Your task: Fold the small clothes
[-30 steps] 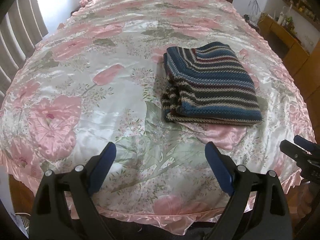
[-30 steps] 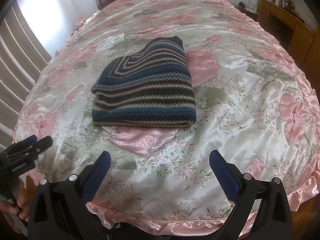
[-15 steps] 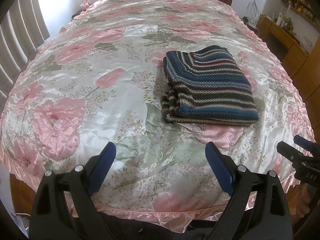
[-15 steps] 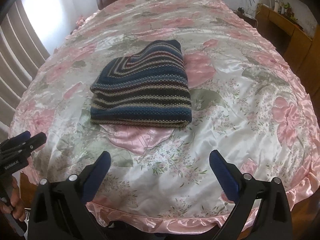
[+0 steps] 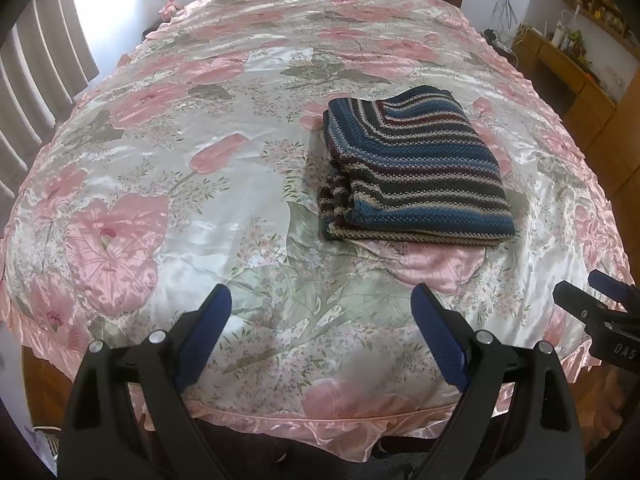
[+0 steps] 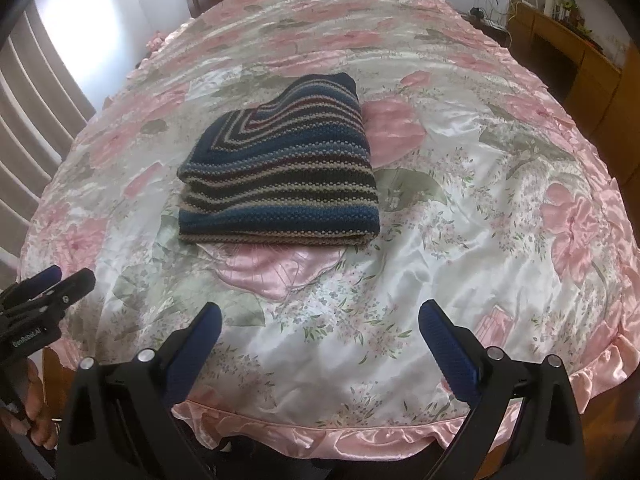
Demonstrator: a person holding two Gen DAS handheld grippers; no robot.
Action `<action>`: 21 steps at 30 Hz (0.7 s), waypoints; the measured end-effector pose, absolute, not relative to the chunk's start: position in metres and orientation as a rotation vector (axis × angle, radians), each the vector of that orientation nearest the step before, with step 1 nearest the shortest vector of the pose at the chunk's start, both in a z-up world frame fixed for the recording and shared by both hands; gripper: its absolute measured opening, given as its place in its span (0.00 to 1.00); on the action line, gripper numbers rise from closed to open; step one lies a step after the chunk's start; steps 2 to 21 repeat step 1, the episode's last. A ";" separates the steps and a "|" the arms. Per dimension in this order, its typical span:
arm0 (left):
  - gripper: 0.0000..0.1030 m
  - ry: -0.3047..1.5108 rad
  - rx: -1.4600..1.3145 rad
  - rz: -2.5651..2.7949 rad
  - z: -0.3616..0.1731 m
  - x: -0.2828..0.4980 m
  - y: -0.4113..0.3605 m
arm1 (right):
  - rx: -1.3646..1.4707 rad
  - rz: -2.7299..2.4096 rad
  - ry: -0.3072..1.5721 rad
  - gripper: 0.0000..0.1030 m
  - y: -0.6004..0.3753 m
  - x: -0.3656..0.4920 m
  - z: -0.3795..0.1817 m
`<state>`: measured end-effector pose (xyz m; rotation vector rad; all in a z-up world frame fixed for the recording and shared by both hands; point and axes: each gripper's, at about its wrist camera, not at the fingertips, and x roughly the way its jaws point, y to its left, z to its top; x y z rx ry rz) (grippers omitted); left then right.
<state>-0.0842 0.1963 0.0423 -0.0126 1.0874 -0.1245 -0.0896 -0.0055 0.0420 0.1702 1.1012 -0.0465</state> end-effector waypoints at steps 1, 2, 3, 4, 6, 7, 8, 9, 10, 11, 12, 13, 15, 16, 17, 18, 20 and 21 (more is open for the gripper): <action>0.88 1.086 -0.013 -0.123 0.042 -0.084 0.196 | 0.169 -0.045 1.100 0.96 -0.005 -0.090 0.042; 0.88 1.086 -0.013 -0.123 0.042 -0.084 0.196 | 0.169 -0.045 1.100 0.96 -0.005 -0.090 0.042; 0.88 1.086 -0.013 -0.123 0.042 -0.084 0.196 | 0.169 -0.045 1.100 0.96 -0.005 -0.090 0.042; 0.88 1.086 -0.013 -0.123 0.042 -0.084 0.196 | 0.169 -0.045 1.100 0.96 -0.005 -0.090 0.042; 0.88 1.086 -0.013 -0.123 0.042 -0.084 0.196 | 0.169 -0.045 1.100 0.96 -0.005 -0.090 0.042; 0.88 1.086 -0.013 -0.123 0.042 -0.084 0.196 | 0.169 -0.045 1.100 0.96 -0.005 -0.090 0.042; 0.88 1.086 -0.013 -0.123 0.042 -0.084 0.196 | 0.169 -0.045 1.100 0.96 -0.005 -0.090 0.042; 0.88 1.086 -0.013 -0.123 0.042 -0.084 0.196 | 0.169 -0.045 1.100 0.96 -0.005 -0.090 0.042; 0.88 1.086 -0.013 -0.123 0.042 -0.084 0.196 | 0.169 -0.045 1.100 0.96 -0.005 -0.090 0.042; 0.88 1.086 -0.013 -0.123 0.042 -0.084 0.196 | 0.169 -0.045 1.100 0.96 -0.005 -0.090 0.042; 0.88 1.086 -0.013 -0.123 0.042 -0.084 0.196 | 0.169 -0.045 1.100 0.96 -0.005 -0.090 0.042; 0.88 1.086 -0.013 -0.123 0.042 -0.084 0.196 | 0.169 -0.045 1.100 0.96 -0.005 -0.090 0.042; 0.88 1.086 -0.013 -0.123 0.042 -0.084 0.196 | 0.169 -0.045 1.100 0.96 -0.005 -0.090 0.042; 0.88 1.086 -0.013 -0.123 0.042 -0.084 0.196 | 0.169 -0.045 1.100 0.96 -0.005 -0.090 0.042; 0.88 1.086 -0.013 -0.123 0.042 -0.084 0.196 | 0.169 -0.045 1.100 0.96 -0.005 -0.090 0.042; 0.88 1.086 -0.013 -0.123 0.042 -0.084 0.196 | 0.169 -0.045 1.100 0.96 -0.005 -0.090 0.042; 0.88 1.086 -0.013 -0.123 0.042 -0.084 0.196 | 0.169 -0.045 1.100 0.96 -0.005 -0.090 0.042; 0.88 1.086 -0.013 -0.123 0.042 -0.084 0.196 | 0.169 -0.045 1.100 0.96 -0.005 -0.090 0.042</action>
